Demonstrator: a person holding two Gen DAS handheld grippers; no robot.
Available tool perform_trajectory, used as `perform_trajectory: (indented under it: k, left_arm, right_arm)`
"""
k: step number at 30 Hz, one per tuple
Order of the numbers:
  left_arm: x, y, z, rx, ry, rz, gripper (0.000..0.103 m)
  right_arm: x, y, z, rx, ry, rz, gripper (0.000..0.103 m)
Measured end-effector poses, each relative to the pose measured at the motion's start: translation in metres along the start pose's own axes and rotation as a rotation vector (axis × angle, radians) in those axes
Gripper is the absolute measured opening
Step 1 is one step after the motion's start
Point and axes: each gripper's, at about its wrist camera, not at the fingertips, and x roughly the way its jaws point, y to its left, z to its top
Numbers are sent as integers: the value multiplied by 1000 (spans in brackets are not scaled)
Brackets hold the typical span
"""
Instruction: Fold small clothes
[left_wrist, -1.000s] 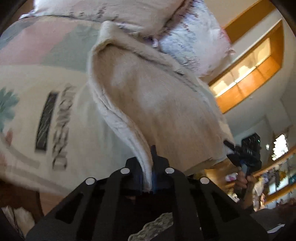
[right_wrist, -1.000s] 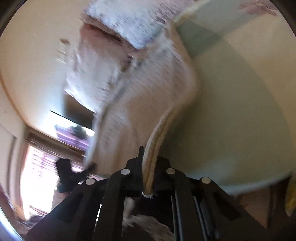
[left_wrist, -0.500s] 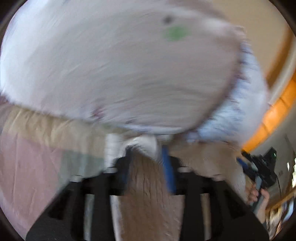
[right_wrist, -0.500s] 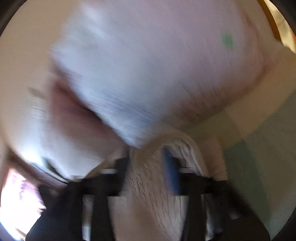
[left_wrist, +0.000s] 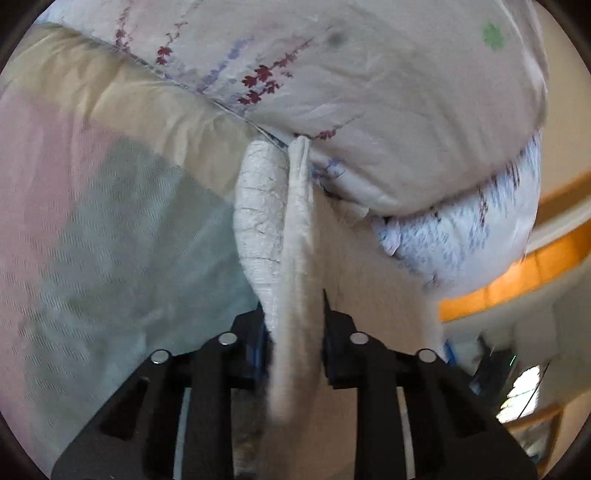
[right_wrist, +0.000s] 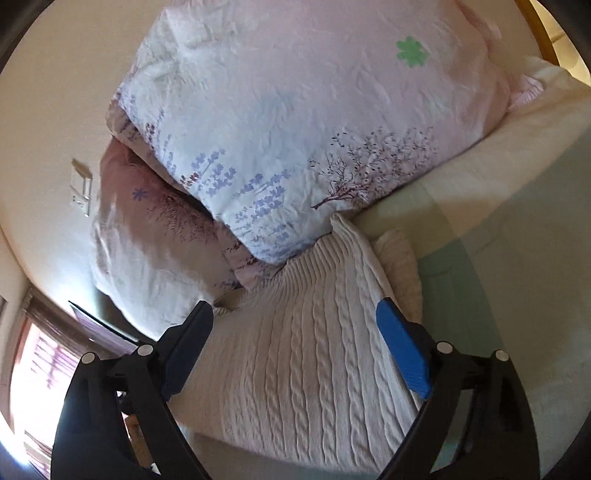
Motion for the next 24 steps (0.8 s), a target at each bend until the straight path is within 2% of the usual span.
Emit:
perform_trajectory:
  k: [2,4,6,9,10,11,13,14,15,16,17,19,20,22,24]
  left_arm:
    - [-5,-32,-2,30,-22,-64,20]
    - [-1,-78,-4,85,-27,-146,19]
    - [23,-142,-13,144,-1,-272,19]
    - [92,-213,-35,160,115,-476,23]
    - [125,-231,-43,123,197,-593,34]
    - [149,-238,-49,69,271,-664,39]
    - [178,-242,-60,-47,353,-711,39]
    - [176,-241,-63,-44,343,-703,44]
    - [164,-239,-62,14,309,-671,50]
    - [153,-236,-61,61,269,-633,64]
    - [130,-226,-56,134,176,-548,76]
    - [103,-211,-50,208,78,-416,81]
    - [91,-200,-47,250,49,-321,82]
    - [83,-183,-46,274,46,-233,86]
    - [87,-167,-45,276,88,-149,86]
  right_arm:
    - [-12,-1,0,-14,-22,-5,92]
    - [-33,2,3,-34,-89,-25,92]
    - [-50,7,7,-68,-141,-56,92]
    - [-62,6,16,-64,-193,-79,92]
    - [-62,3,21,-53,-200,-90,92]
    - [-60,0,24,-46,-196,-106,92]
    - [-54,-5,29,-34,-168,-125,92]
    - [-51,-6,30,-28,-150,-122,92]
    - [-47,-9,30,-27,-113,-100,92]
    - [-44,-9,28,-36,-85,-84,91]
    - [-36,-7,28,-55,-42,-82,89]
    - [-18,-7,27,-67,34,-106,76]
    - [-9,-7,27,-65,59,-129,74]
    - [7,-15,26,-51,96,-200,74]
    - [22,-26,27,-1,146,-224,75]
